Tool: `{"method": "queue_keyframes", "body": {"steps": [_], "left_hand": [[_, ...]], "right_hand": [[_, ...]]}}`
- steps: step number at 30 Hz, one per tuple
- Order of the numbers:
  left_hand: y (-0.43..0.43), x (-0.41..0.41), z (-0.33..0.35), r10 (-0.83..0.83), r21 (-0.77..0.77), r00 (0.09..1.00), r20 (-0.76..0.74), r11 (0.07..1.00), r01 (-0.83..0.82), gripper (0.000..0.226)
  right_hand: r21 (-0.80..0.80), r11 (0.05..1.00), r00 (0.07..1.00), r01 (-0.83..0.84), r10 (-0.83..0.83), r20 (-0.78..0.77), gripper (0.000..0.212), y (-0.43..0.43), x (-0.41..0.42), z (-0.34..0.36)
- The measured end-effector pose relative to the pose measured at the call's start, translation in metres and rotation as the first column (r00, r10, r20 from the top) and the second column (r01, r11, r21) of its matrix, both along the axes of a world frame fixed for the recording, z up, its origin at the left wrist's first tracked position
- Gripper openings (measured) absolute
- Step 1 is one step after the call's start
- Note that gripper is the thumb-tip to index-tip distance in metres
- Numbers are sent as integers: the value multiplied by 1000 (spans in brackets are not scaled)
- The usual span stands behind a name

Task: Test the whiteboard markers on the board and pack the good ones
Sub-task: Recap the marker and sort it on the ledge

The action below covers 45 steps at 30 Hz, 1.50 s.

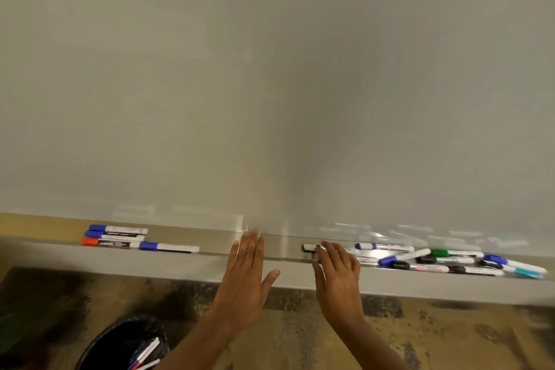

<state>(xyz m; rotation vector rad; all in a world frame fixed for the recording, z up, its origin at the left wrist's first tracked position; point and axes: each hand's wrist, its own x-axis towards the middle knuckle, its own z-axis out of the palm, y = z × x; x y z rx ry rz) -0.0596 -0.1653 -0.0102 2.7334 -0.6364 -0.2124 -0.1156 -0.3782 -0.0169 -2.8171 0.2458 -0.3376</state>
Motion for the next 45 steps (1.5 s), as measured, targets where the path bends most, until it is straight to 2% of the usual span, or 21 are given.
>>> {"method": "queue_keyframes", "body": {"steps": [2,6,10,12,14,16,19,23,30,34,36,40,42,45], "left_hand": [[-10,-1,-8,-18,-2,1000,25,1000,18,83],[-32,-2,-16,-113,-19,994,7,993,113,78],[-53,-6,-20,-237,-38,971,33,970,239,65],[-64,-9,-19,-272,-71,962,31,959,273,67],[-73,-9,-15,-305,-41,952,38,951,306,69],[-80,-7,-19,-309,-28,946,94,949,313,68],[-89,-3,-30,-305,-50,950,71,950,309,70],[-97,-3,-31,-304,-3,948,96,952,306,88],[-101,0,-31,-274,27,959,71,962,273,79],[-103,2,-22,-289,49,956,46,957,287,67],[-101,4,-17,-251,15,967,51,968,250,61],[-97,7,-4,-175,-193,984,16,966,175,56],[-95,9,7,-96,-282,995,26,954,100,51],[-95,11,28,52,-411,997,-55,909,-70,47]], "right_hand": [[-14,1000,1000,27,-27,-9,33,-19,-4,2],[-33,998,998,58,-58,-1,42,-49,-10,2],[-47,999,1000,6,-6,0,39,-68,-8,-5],[-39,999,1000,-24,24,2,39,-73,-6,-7],[-27,998,999,-49,49,-2,37,-78,-5,-9],[-28,997,997,-72,71,-13,35,-82,-2,-12],[-35,992,992,-123,122,-32,36,-86,2,-14],[-12,984,983,-178,177,-47,34,-92,7,-16],[36,968,966,-248,250,-72,25,-95,17,-17],[52,964,964,-260,262,-34,23,-92,17,-17],[67,964,966,-256,257,-6,24,-89,17,-14],[111,961,967,-253,249,51,28,-82,21,-5],[135,957,967,-255,248,66,26,-80,23,1],[207,951,972,-231,217,89,23,-76,26,15]]}}
